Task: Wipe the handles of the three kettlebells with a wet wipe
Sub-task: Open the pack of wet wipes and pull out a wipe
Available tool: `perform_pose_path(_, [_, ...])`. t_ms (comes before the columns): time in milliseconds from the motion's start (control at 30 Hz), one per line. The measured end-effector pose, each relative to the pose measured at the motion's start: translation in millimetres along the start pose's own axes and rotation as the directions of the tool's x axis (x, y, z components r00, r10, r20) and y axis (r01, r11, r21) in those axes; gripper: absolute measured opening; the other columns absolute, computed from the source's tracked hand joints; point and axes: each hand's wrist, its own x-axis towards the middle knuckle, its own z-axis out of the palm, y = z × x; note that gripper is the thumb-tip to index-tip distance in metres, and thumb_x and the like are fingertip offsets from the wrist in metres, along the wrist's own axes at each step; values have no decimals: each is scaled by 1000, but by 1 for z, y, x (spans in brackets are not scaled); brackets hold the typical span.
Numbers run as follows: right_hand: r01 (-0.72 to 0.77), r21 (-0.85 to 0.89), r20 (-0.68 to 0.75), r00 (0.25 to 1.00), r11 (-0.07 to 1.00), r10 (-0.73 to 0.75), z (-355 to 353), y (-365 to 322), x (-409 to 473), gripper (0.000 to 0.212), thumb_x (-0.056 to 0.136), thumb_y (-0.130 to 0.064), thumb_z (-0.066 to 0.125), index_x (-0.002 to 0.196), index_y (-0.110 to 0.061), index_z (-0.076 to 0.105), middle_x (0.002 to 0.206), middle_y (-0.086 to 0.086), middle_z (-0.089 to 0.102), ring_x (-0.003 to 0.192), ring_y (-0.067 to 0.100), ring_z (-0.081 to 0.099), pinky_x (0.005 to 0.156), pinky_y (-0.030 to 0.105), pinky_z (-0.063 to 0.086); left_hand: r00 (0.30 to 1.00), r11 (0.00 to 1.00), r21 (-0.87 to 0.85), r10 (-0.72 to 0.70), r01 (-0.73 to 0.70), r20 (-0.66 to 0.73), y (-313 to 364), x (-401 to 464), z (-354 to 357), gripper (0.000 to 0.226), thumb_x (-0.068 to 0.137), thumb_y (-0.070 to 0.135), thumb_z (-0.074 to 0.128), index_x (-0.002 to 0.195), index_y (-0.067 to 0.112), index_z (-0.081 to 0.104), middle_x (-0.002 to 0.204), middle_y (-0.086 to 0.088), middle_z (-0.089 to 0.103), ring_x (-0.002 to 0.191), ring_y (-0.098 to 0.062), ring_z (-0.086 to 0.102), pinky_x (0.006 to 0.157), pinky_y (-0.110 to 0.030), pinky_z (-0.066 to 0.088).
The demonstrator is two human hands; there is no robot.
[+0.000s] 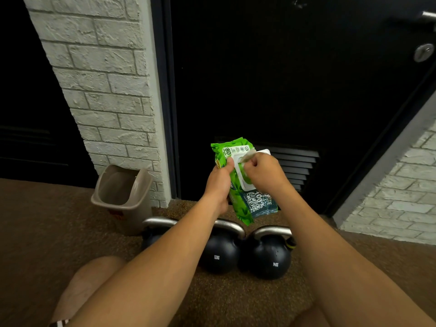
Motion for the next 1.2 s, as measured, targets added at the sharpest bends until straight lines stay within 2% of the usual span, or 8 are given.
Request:
perform_pose_path(167, [-33, 152, -49, 998, 988, 41, -3, 8, -2, 24, 88, -13, 55, 74, 7, 57, 58, 6, 47, 52, 18, 39, 50, 28, 31, 1000, 1000, 12, -12, 12, 27, 2, 1, 1, 34, 108, 43, 45, 112, 21, 72, 94, -8, 81, 87, -29, 77, 80, -46, 62])
perform_pose_path(533, [-187, 550, -26, 970, 814, 241, 1, 19, -2, 17, 81, -10, 53, 65, -11, 56, 63, 7, 55, 61, 18, 45, 58, 34, 37, 1000, 999, 34, -24, 23, 11, 1, -2, 6, 35, 108, 43, 45, 117, 20, 70, 101, -10, 79, 91, -30, 77, 84, -47, 61])
perform_pose_path(833, [-255, 857, 90, 930, 447, 356, -10, 16, -8, 15, 90, -4, 47, 94, -4, 62, 84, 11, 64, 70, 20, 58, 56, 28, 40, 998, 998, -22, -57, 57, -3, 6, -4, 4, 36, 107, 44, 48, 124, 19, 66, 99, -9, 78, 82, -26, 75, 66, -36, 59])
perform_pose_path(1000, [-222, 962, 134, 888, 157, 439, -20, 22, -9, 13, 91, -6, 44, 81, -5, 52, 81, 11, 58, 77, 31, 65, 74, 45, 57, 996, 996, -44, -80, 79, -37, 5, -1, -2, 37, 107, 44, 48, 124, 18, 67, 101, -11, 78, 86, -28, 76, 71, -40, 61])
perform_pose_path(1033, [-195, 961, 92, 894, 196, 439, -25, 24, -7, 15, 91, -6, 44, 78, -6, 51, 79, 9, 56, 78, 31, 66, 77, 49, 57, 995, 995, -55, -89, 86, -52, 3, 0, -4, 38, 107, 44, 47, 123, 17, 68, 102, -11, 78, 90, -30, 76, 75, -44, 61])
perform_pose_path(1100, [-114, 808, -91, 945, 577, 315, -31, 28, -6, 18, 90, -5, 52, 74, -11, 58, 74, 5, 58, 73, 24, 63, 74, 43, 55, 993, 996, -41, -88, 85, -76, 0, 2, -7, 37, 107, 44, 47, 121, 19, 69, 103, -11, 79, 91, -30, 76, 78, -45, 62])
perform_pose_path(1133, [-25, 614, -167, 973, 789, 161, -31, 30, -7, 19, 88, -6, 59, 72, -16, 63, 73, 1, 60, 70, 19, 60, 72, 36, 52, 993, 996, -32, -87, 84, -76, -1, 3, -7, 36, 107, 44, 46, 119, 19, 69, 103, -11, 79, 90, -30, 76, 76, -43, 62])
perform_pose_path(1200, [192, 204, -135, 977, 960, -166, -22, 28, -11, 16, 84, -15, 72, 74, -27, 71, 80, -7, 58, 71, 9, 55, 68, 20, 46, 994, 996, -23, -89, 88, -69, -1, 3, -4, 36, 108, 44, 45, 113, 18, 71, 101, -12, 79, 91, -32, 76, 76, -43, 61])
